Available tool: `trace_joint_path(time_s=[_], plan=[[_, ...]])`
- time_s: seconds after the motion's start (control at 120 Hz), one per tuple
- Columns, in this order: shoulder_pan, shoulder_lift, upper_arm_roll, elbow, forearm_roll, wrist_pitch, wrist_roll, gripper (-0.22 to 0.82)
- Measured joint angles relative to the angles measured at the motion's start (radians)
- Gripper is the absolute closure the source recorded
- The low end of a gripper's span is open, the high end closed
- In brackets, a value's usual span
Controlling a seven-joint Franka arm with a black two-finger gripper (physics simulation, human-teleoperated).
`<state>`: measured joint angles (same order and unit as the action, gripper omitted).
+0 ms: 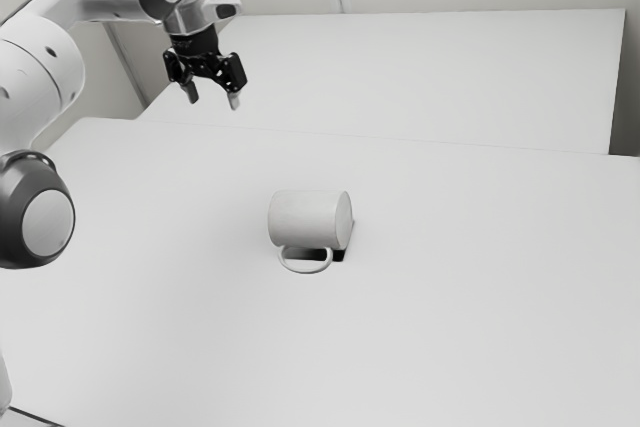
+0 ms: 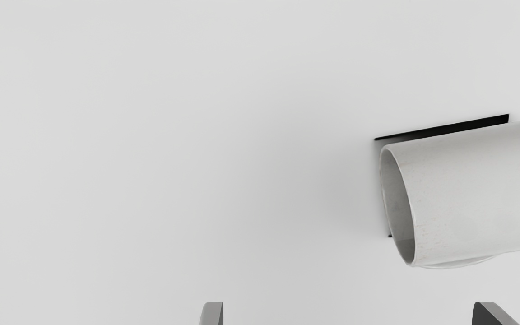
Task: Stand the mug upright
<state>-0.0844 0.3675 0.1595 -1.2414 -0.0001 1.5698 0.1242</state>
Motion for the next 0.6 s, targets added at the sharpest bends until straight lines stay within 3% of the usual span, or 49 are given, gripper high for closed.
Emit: trace_joint_path(time_s=[0.233, 0.358, 0.6], plan=[[0.010, -0.005, 0.001, -0.037, -0.015, 0.009, -0.004, 0.00], [0.046, -0.070, 0.001, -0.190, -0.087, 0.070, -0.036, 0.00], [0.078, -0.184, 0.001, -0.533, -0.415, 0.320, -0.087, 0.00]])
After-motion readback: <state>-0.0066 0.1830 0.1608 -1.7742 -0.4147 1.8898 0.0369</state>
